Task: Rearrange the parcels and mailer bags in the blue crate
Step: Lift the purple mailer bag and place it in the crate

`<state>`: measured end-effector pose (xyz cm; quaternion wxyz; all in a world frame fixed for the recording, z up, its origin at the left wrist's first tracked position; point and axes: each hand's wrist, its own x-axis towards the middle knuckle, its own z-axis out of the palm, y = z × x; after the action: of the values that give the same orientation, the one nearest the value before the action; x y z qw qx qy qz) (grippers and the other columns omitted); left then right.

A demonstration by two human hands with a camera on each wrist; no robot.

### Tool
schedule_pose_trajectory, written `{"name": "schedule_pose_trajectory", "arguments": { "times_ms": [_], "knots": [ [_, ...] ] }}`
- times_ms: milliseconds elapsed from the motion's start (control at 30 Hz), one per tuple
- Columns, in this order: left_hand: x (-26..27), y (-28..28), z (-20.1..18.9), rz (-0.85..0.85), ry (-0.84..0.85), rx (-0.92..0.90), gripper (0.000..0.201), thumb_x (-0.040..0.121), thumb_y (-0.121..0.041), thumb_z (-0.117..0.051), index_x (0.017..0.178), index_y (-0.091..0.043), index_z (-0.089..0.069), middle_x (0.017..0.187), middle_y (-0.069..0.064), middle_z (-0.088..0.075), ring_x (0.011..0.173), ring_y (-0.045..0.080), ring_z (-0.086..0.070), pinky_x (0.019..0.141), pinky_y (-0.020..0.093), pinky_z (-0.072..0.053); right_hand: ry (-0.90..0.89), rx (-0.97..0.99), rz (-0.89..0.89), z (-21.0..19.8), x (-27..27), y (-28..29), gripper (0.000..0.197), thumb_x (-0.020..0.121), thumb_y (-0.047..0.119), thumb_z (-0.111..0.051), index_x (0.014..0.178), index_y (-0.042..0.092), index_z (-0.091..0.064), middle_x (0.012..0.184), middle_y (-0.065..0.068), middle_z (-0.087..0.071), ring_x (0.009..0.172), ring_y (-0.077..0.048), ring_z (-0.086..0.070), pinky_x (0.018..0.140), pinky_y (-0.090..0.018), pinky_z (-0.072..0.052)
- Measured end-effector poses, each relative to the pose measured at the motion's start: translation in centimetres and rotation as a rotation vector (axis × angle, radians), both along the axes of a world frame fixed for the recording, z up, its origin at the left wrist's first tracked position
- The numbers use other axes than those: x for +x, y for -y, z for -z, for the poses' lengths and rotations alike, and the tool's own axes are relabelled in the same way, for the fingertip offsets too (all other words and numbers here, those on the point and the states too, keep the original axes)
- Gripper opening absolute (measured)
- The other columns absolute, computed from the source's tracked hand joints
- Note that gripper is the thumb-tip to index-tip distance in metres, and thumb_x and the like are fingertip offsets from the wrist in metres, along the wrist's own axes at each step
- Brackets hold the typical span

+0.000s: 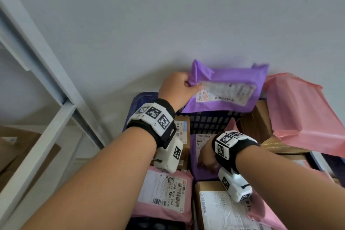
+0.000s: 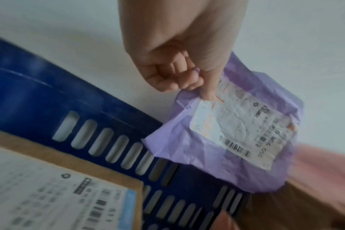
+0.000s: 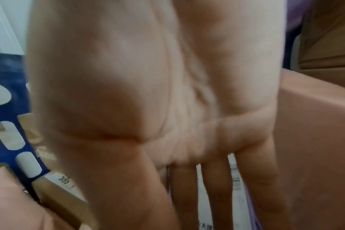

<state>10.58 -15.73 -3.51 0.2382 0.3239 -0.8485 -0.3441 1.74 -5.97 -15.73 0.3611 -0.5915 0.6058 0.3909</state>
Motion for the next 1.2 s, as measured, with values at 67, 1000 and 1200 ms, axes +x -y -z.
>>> {"name": "schedule_pose_trajectory", "arguments": {
  "times_ms": [67,1000,1200],
  "knots": [
    [0.4,0.6,-0.4,-0.058,-0.083,0.100,0.021,0.087,-0.026,-0.070,0.090,-0.006,-0.070,0.088,0.005,-0.075,0.081,0.018,-0.072,0.073,0.037,-0.060,-0.043,-0.005,0.018,2.2,-1.3,0.5,0.078,0.072,0.039,-0.060,0.144,0.014,-0.042,0.142,-0.014,-0.049,0.126,-0.034,-0.049,0.104,-0.044,-0.042],
    [9.8,1.3,-2.0,-0.171,0.446,0.555,0.029,0.092,-0.018,-0.058,0.064,-0.013,-0.051,0.035,-0.007,-0.037,0.030,0.008,-0.029,0.038,0.017,-0.024,0.646,-1.024,1.346,-13.6,-1.8,-5.4,0.041,0.097,0.045,-0.045,0.102,0.009,-0.064,0.076,-0.008,-0.069,0.034,-0.012,-0.034,0.036,-0.016,-0.023],
    [11.7,-0.9,-2.1,0.080,0.947,0.699,0.016,0.094,-0.015,-0.061,0.101,-0.001,-0.067,0.056,0.003,-0.067,0.040,0.009,-0.058,0.051,0.019,-0.052,0.380,-0.732,0.989,-13.3,2.1,-5.6,0.008,0.086,0.008,-0.066,0.079,0.005,-0.067,0.062,-0.008,-0.068,0.051,-0.016,-0.058,0.051,-0.023,-0.049]
  ]
}}
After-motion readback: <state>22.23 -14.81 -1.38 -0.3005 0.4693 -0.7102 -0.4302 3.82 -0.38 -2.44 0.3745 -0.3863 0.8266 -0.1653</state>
